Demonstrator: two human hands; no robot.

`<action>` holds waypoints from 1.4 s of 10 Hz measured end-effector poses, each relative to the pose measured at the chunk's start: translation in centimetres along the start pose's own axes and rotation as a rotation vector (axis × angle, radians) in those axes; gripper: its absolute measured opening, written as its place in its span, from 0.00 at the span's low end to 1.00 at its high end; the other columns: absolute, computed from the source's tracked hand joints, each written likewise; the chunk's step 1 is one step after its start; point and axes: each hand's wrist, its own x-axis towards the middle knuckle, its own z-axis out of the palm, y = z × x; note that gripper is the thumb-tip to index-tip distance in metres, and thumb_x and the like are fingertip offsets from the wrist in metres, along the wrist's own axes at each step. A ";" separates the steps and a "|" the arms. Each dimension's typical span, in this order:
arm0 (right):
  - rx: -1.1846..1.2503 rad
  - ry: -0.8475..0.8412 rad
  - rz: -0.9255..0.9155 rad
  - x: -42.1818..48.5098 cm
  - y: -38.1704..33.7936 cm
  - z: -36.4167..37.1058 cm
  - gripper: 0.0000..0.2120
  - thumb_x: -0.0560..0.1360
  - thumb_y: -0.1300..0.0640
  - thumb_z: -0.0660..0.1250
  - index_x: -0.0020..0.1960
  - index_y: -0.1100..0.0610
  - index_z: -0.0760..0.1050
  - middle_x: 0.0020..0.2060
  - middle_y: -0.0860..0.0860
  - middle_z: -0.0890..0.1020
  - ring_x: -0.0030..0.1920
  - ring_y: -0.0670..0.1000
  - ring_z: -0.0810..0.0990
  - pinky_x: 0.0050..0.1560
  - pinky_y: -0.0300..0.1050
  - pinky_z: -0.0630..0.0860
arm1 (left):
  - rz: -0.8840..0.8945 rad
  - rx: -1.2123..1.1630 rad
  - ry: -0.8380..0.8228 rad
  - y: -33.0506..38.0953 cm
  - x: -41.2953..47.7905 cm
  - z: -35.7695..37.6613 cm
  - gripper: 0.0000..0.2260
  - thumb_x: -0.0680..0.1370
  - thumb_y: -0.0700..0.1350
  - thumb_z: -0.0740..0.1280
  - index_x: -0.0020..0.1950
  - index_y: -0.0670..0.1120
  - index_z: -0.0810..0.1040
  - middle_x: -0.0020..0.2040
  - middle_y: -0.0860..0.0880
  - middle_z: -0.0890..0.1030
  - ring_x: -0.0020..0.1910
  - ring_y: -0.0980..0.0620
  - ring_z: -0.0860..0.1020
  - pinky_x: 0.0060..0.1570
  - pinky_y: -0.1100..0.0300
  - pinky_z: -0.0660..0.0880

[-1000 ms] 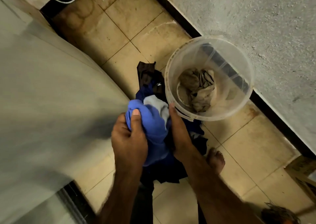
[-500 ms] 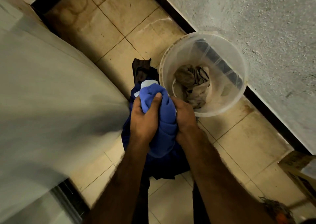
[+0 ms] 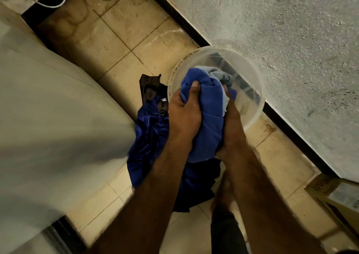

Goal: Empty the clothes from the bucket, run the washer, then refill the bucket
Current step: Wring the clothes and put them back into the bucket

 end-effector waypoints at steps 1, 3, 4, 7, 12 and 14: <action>0.100 0.030 -0.047 -0.1 -1.4 -1.8 0.24 0.76 0.49 0.70 0.70 0.54 0.73 0.66 0.54 0.79 0.65 0.55 0.79 0.72 0.56 0.71 | -0.022 0.109 -0.044 -0.1 0.9 3.2 0.12 0.82 0.55 0.64 0.53 0.48 0.80 0.49 0.47 0.84 0.50 0.47 0.83 0.54 0.46 0.81; -0.161 0.298 -0.115 6.9 -0.2 -6.4 0.35 0.65 0.39 0.72 0.66 0.57 0.78 0.60 0.58 0.84 0.60 0.62 0.83 0.64 0.68 0.77 | -0.212 0.248 -0.020 -2.0 2.2 4.0 0.21 0.78 0.65 0.62 0.56 0.48 0.76 0.47 0.53 0.80 0.51 0.49 0.79 0.53 0.52 0.77; -0.125 0.365 -0.099 7.9 -1.4 -5.4 0.33 0.64 0.36 0.72 0.62 0.54 0.81 0.56 0.56 0.86 0.56 0.61 0.85 0.61 0.64 0.80 | -0.330 0.135 -0.068 -3.7 2.2 3.8 0.27 0.78 0.67 0.60 0.63 0.47 0.76 0.54 0.51 0.82 0.54 0.48 0.81 0.54 0.52 0.79; -0.168 0.400 -0.022 7.7 -1.5 -4.3 0.20 0.81 0.49 0.67 0.69 0.57 0.74 0.62 0.59 0.80 0.56 0.57 0.83 0.46 0.47 0.84 | -0.307 0.330 -0.015 -10.0 2.7 -0.1 0.09 0.78 0.55 0.69 0.48 0.50 0.80 0.46 0.50 0.83 0.51 0.47 0.82 0.54 0.50 0.80; -0.515 0.231 0.061 4.9 11.8 -6.0 0.08 0.80 0.54 0.70 0.49 0.59 0.81 0.34 0.55 0.84 0.31 0.49 0.80 0.29 0.41 0.78 | -0.625 1.165 -0.154 -26.5 -0.5 -13.1 0.47 0.69 0.59 0.76 0.81 0.53 0.52 0.75 0.42 0.64 0.72 0.36 0.68 0.64 0.41 0.71; -0.575 0.242 0.107 3.8 12.7 -8.7 0.09 0.79 0.52 0.71 0.49 0.58 0.81 0.37 0.56 0.85 0.34 0.50 0.82 0.32 0.42 0.78 | -0.492 1.234 -0.091 -28.8 0.2 -12.6 0.14 0.75 0.50 0.69 0.60 0.49 0.79 0.62 0.44 0.78 0.62 0.39 0.77 0.56 0.45 0.79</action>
